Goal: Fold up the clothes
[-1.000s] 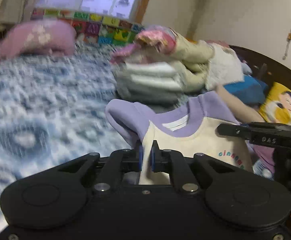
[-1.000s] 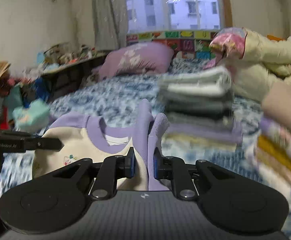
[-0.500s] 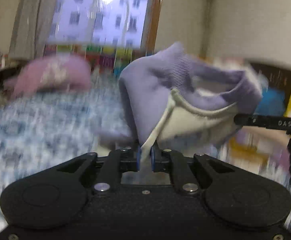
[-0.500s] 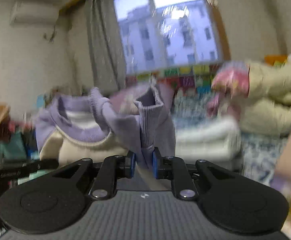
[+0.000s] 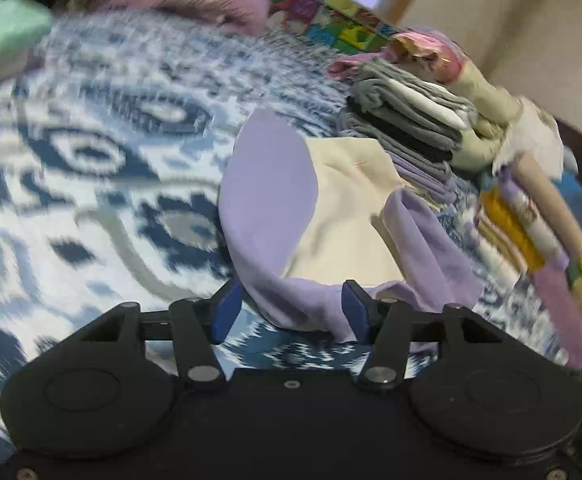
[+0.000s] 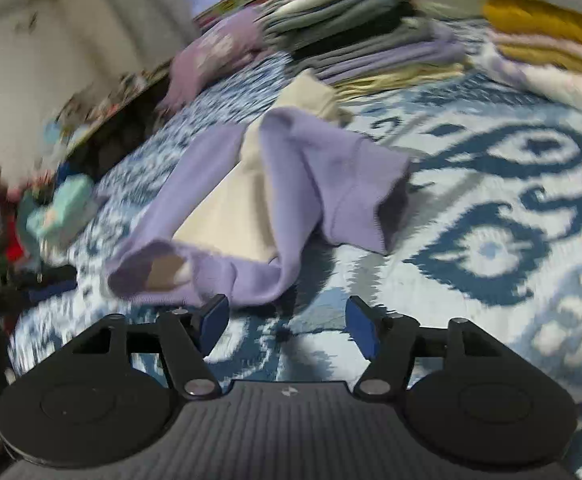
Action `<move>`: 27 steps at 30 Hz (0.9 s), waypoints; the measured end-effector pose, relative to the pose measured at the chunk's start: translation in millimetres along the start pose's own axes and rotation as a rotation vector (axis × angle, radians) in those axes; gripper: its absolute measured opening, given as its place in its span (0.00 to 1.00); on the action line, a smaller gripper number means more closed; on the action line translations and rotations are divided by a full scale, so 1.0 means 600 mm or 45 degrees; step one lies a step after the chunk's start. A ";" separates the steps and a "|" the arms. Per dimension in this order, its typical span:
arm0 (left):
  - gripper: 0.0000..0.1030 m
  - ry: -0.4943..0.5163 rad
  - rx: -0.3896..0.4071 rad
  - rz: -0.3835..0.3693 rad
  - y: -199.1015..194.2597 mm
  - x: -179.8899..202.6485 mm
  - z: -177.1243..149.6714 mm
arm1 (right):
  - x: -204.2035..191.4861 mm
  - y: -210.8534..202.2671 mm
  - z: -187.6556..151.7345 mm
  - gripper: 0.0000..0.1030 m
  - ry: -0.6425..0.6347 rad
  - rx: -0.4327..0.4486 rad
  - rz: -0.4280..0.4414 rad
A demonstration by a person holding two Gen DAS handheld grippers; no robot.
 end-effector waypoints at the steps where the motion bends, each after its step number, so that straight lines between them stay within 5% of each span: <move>1: 0.54 -0.040 -0.014 -0.003 0.006 0.000 -0.005 | 0.005 0.001 0.001 0.68 0.051 0.013 0.012; 9: 0.54 -0.296 -0.054 -0.093 0.034 -0.009 -0.032 | 0.032 0.049 0.016 0.70 0.390 0.042 0.107; 18: 0.57 -0.733 0.013 -0.275 0.037 -0.048 -0.025 | 0.035 0.099 0.001 0.62 0.787 -0.040 0.236; 23: 0.57 -0.816 -0.103 -0.198 0.066 -0.052 -0.028 | 0.041 0.101 -0.024 0.56 0.929 -0.044 0.261; 27: 0.52 -0.941 -0.186 -0.213 0.087 -0.047 -0.050 | 0.066 0.110 -0.025 0.50 1.249 -0.059 0.344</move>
Point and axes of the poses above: each gripper's, at about its wrist camera, not at the fingertips, and y roughly the way its jaws point, x to its right, z to its top, the point moved 5 cm from there along y, roughly the way its jaws point, and after that the axes turned 12 degrees about y, right-handed, at the moved point
